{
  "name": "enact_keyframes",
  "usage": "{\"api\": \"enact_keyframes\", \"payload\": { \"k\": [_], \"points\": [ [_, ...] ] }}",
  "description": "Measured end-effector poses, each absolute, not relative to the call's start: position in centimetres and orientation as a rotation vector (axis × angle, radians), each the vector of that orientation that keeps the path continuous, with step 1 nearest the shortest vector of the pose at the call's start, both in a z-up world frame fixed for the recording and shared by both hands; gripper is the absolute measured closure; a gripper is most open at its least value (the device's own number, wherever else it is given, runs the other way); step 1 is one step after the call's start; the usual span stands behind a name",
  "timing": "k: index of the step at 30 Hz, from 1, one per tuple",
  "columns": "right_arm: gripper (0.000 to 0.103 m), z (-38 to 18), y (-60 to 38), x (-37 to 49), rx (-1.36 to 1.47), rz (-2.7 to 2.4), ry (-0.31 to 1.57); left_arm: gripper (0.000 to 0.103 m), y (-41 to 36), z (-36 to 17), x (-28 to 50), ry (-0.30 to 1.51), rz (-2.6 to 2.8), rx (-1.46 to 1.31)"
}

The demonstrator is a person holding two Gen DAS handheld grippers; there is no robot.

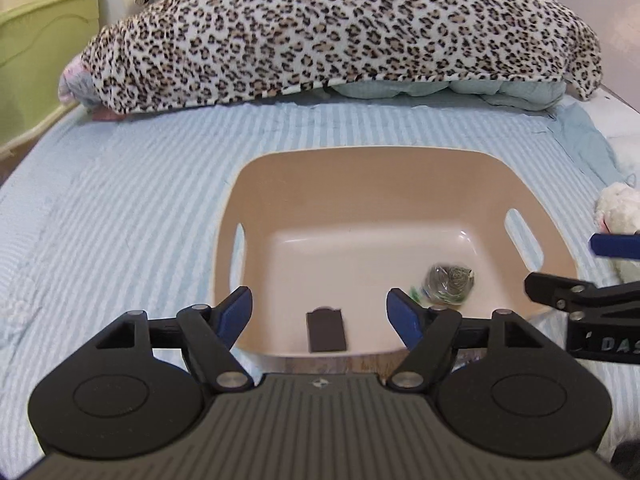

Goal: Organize objects
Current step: 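Carry both items over the basket and open both tools to drop them, then grasp the floral scrunchie with the left tool while the right grasps the orange cloth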

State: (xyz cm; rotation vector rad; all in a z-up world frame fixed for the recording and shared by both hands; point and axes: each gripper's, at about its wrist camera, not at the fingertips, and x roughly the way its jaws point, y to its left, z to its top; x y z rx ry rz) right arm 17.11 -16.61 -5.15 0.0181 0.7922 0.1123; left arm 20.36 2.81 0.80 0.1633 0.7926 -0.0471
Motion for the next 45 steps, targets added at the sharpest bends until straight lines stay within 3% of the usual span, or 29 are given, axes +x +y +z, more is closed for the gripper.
{"api": "enact_keyframes", "payload": {
  "k": [3,5,19,32,39,44,45],
  "points": [
    [0.002,-4.2,-16.8,15.7,0.029,0.112,0.768,0.027,3.0,1.3,19.1,0.789,-0.044,0.196],
    [0.000,-3.9,-16.8,14.4,0.029,0.116,0.757,0.027,3.3,1.6,18.1,0.785,-0.047,0.211],
    [0.000,-8.7,-15.1,11.2,0.067,0.162,0.906,0.027,4.8,-1.9,14.0,0.874,-0.086,0.256],
    [0.000,-13.4,-14.1,12.3,0.120,0.164,1.041,0.027,4.3,-6.7,15.6,0.945,-0.127,0.286],
    [0.011,-14.7,-13.4,13.3,0.134,0.160,1.061,0.028,3.3,-8.1,16.6,0.932,-0.161,0.309],
    [0.024,-15.5,-13.4,13.6,0.167,0.183,1.080,0.044,2.5,-9.3,17.0,0.953,-0.193,0.338],
    [0.030,-15.5,-13.3,13.5,0.171,0.186,1.079,0.051,2.4,-9.4,17.1,0.959,-0.200,0.337]
  ]
}}
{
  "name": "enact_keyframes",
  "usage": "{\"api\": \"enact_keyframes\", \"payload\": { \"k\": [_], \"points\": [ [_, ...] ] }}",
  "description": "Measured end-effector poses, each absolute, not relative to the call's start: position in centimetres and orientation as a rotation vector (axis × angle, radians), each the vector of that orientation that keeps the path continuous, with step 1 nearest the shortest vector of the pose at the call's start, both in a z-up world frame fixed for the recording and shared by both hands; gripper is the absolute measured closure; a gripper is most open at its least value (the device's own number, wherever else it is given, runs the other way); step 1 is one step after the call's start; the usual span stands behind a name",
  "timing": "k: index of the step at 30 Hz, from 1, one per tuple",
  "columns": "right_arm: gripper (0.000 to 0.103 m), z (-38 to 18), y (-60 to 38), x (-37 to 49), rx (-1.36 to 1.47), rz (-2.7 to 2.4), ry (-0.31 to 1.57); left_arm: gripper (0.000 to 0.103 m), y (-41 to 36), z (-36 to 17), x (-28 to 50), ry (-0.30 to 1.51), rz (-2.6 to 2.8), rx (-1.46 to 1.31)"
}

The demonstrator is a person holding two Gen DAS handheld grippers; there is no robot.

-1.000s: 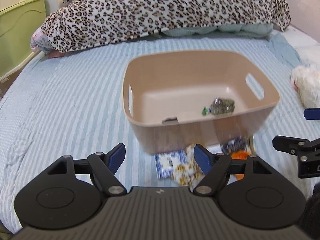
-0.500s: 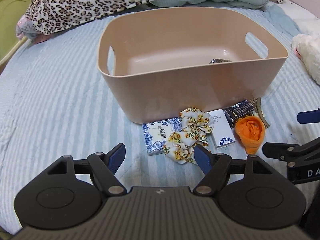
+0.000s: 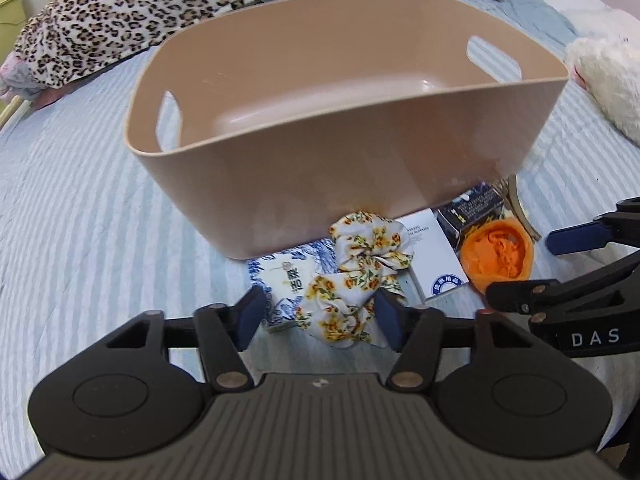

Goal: Organize objects
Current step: 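Grasp the floral scrunchie with the left tool while the right grasps the orange cloth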

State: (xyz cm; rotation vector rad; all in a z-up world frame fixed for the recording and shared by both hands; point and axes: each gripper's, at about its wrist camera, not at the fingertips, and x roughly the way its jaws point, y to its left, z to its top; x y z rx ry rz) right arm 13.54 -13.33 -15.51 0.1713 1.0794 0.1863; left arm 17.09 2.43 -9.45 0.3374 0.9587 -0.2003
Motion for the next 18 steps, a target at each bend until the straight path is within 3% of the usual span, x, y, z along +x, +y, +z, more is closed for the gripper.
{"api": "enact_keyframes", "payload": {
  "k": [1,3,6,8,11,18],
  "points": [
    [0.033,-15.5,-13.3,13.5,0.173,0.190,1.077,0.059,2.4,-9.6,17.1,0.964,-0.209,0.334],
    [0.052,-15.4,-13.2,13.3,0.179,0.200,1.071,0.065,2.3,-9.6,17.0,0.960,-0.219,0.333],
    [0.079,-15.3,-13.3,13.2,0.198,0.224,1.066,0.089,2.3,-9.7,16.7,0.952,-0.236,0.328],
    [0.089,-15.1,-13.4,13.1,0.212,0.242,1.067,0.094,2.3,-9.7,16.5,0.952,-0.242,0.320],
    [0.094,-14.6,-13.6,12.6,0.207,0.243,1.056,0.097,2.4,-9.6,16.1,0.951,-0.251,0.311],
    [0.095,-13.5,-15.6,11.3,0.239,0.237,1.024,0.098,2.5,-7.7,14.2,0.871,-0.262,0.296]
  ]
}}
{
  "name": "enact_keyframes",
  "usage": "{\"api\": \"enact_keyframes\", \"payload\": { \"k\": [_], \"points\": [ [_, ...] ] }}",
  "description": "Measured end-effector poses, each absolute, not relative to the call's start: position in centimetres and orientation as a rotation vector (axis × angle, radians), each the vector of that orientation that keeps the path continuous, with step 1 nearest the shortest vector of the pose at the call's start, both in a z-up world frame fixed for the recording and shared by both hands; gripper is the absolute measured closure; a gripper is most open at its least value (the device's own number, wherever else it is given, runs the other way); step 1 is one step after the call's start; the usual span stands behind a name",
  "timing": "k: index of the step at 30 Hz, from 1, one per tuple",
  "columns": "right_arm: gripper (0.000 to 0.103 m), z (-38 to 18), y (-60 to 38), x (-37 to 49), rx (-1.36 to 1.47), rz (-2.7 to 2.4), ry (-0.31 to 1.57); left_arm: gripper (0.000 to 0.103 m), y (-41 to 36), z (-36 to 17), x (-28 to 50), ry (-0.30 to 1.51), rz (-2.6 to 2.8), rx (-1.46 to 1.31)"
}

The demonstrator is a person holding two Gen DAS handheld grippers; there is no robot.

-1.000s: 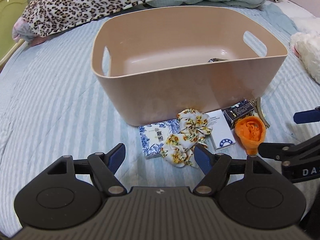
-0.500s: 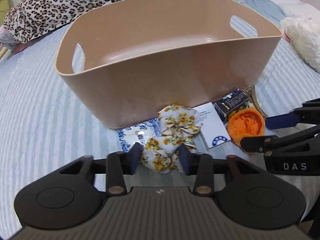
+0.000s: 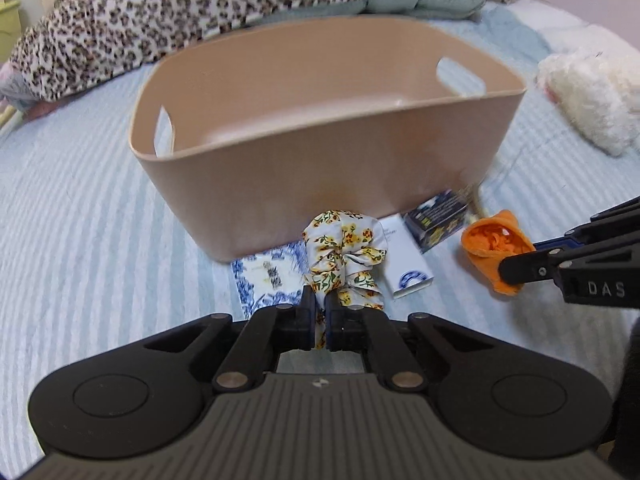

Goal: Organize objects
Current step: 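Grasp the floral scrunchie with the left tool while the right grasps the orange cloth, then lift both items over the basket and release them inside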

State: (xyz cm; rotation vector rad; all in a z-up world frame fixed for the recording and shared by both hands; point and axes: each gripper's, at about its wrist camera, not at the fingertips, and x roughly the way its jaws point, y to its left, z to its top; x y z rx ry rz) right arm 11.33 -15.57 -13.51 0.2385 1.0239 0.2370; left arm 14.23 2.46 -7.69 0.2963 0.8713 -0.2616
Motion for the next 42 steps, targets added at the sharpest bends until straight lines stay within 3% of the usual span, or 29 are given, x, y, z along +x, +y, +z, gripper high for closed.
{"api": "enact_keyframes", "payload": {
  "k": [11,21,29,42],
  "points": [
    [0.095,-7.6,-18.2,9.4,0.244,0.238,0.850,0.098,3.7,-2.0,12.0,0.714,-0.229,0.215],
    [0.095,-2.6,-18.6,12.1,0.190,0.224,0.703,0.098,4.2,2.9,14.7,0.590,-0.163,0.192],
    [0.095,-2.9,-17.3,16.5,0.140,0.186,0.693,0.098,2.7,1.5,19.2,0.637,-0.152,0.228],
    [0.094,-8.5,-15.7,21.1,0.039,0.143,0.837,0.097,2.2,-4.2,24.1,0.800,-0.098,0.231]
  ]
}}
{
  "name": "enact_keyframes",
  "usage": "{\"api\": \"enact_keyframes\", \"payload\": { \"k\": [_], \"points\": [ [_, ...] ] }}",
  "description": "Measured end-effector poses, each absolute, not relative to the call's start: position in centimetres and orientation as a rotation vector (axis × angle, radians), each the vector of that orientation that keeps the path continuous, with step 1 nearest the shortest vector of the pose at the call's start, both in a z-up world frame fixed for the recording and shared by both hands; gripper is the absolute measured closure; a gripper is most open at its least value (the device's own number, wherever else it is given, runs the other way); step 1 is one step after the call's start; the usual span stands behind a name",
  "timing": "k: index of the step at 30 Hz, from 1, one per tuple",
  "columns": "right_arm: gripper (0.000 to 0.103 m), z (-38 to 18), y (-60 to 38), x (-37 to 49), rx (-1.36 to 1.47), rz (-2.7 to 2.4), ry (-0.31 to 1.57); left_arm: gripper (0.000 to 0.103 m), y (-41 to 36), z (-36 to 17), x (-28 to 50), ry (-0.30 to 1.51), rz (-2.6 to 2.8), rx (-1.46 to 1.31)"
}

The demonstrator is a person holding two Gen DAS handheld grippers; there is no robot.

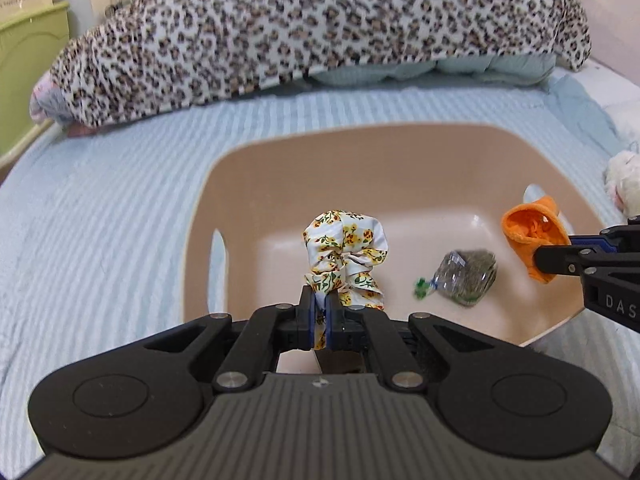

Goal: Organize objects
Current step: 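Lift both items over the basket and release them inside, then grasp the blue-and-white box with the left tool while the right grasps the beige clip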

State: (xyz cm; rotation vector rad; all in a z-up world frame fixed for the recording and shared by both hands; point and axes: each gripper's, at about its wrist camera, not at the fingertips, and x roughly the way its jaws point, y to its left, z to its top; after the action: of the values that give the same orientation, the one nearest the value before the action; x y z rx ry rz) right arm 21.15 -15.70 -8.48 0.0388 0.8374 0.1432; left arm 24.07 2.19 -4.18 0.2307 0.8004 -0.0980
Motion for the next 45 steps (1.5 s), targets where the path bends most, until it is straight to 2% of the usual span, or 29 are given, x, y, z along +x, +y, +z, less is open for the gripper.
{"api": "enact_keyframes", "payload": {
  "k": [4,5,6,7,9,10,11,13,15,18,20,31,45],
  "points": [
    [0.092,-9.4,-15.3,21.3,0.007,0.140,0.882,0.091,2.3,-4.9,24.1,0.830,-0.106,0.242],
    [0.081,-9.4,-15.2,21.1,0.002,0.136,0.882,0.089,2.4,-4.7,23.9,0.828,-0.113,0.231],
    [0.073,-9.2,-15.2,20.9,-0.004,0.134,0.874,0.083,2.6,-4.5,23.7,0.829,-0.125,0.218],
    [0.070,-9.0,-15.1,20.6,-0.007,0.132,0.861,0.068,2.6,-4.2,23.6,0.829,-0.133,0.207],
    [0.052,-8.2,-15.1,20.0,-0.018,0.124,0.840,0.048,2.6,-3.4,23.0,0.814,-0.135,0.198],
    [0.047,-7.8,-15.2,19.7,-0.018,0.122,0.825,0.043,2.6,-3.0,22.6,0.800,-0.138,0.196],
    [0.040,-7.4,-15.2,19.3,-0.017,0.121,0.814,0.042,2.6,-2.6,22.3,0.792,-0.141,0.191],
    [0.035,-6.5,-15.5,18.5,-0.013,0.123,0.800,0.037,2.8,-1.8,21.6,0.791,-0.140,0.178],
    [0.021,-5.7,-15.7,17.9,-0.009,0.119,0.790,0.032,2.9,-1.2,20.8,0.793,-0.132,0.167],
    [0.008,-4.8,-16.1,16.5,-0.007,0.114,0.768,0.030,3.1,-0.6,19.5,0.782,-0.128,0.183],
    [0.002,-4.5,-16.4,15.7,-0.005,0.108,0.758,0.030,3.1,-0.4,18.6,0.777,-0.121,0.215],
    [0.000,-6.7,-17.7,12.9,0.022,0.091,0.826,0.030,3.3,-1.7,15.3,0.814,-0.118,0.211],
    [0.000,-12.6,-17.0,13.1,0.005,0.095,0.981,0.030,3.8,-7.5,16.3,0.972,-0.109,0.188]
  ]
}}
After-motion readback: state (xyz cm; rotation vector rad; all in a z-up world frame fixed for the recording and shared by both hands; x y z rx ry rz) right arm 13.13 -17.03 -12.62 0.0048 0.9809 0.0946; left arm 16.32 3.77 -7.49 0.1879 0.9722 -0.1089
